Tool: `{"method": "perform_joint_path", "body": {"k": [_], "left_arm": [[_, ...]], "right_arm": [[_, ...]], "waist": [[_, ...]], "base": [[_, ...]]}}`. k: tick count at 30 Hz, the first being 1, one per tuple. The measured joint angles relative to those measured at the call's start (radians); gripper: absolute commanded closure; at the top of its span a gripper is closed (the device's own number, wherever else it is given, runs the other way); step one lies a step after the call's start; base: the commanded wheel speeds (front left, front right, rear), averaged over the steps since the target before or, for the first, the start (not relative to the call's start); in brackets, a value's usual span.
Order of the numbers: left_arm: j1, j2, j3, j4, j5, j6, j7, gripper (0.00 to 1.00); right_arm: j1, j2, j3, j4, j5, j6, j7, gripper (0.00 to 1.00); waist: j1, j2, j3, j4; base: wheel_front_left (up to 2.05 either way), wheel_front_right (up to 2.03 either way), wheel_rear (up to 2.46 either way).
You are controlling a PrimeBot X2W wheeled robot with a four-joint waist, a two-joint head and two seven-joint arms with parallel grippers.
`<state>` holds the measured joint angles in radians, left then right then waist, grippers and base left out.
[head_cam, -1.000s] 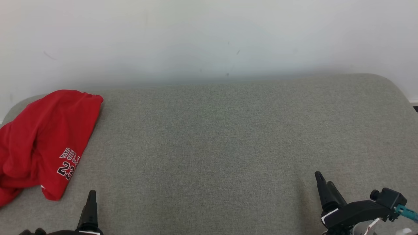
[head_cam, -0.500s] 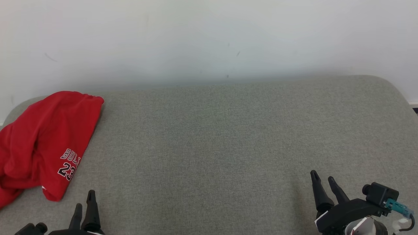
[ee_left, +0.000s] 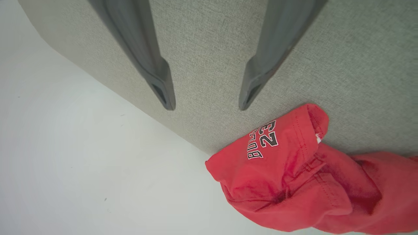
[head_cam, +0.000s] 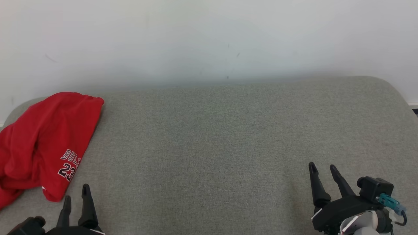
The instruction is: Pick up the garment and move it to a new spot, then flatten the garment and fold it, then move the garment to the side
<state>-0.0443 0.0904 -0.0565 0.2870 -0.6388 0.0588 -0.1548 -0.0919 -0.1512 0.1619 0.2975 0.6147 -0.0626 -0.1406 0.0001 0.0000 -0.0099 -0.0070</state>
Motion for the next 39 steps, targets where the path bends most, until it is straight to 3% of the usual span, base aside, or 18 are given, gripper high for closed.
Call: {"method": "perform_joint_path", "body": {"k": [22,39], "left_arm": [[0.002,0.010,-0.003,-0.047,0.313,0.056,-0.078,0.00],[0.020,0.005,0.002,-0.082,0.365,0.066,-0.101,0.00]], "right_arm": [[0.000,-0.020,0.002,-0.066,-0.272,-0.053,-0.089,0.00],[0.001,-0.002,-0.007,-0.078,-0.294,-0.062,-0.107,0.00]], "waist": [[0.0000,0.0000,0.003,-0.004],[0.0000,0.0000,0.003,-0.003]], "base": [[0.00,0.00,0.00],[0.00,0.00,0.00]]}}
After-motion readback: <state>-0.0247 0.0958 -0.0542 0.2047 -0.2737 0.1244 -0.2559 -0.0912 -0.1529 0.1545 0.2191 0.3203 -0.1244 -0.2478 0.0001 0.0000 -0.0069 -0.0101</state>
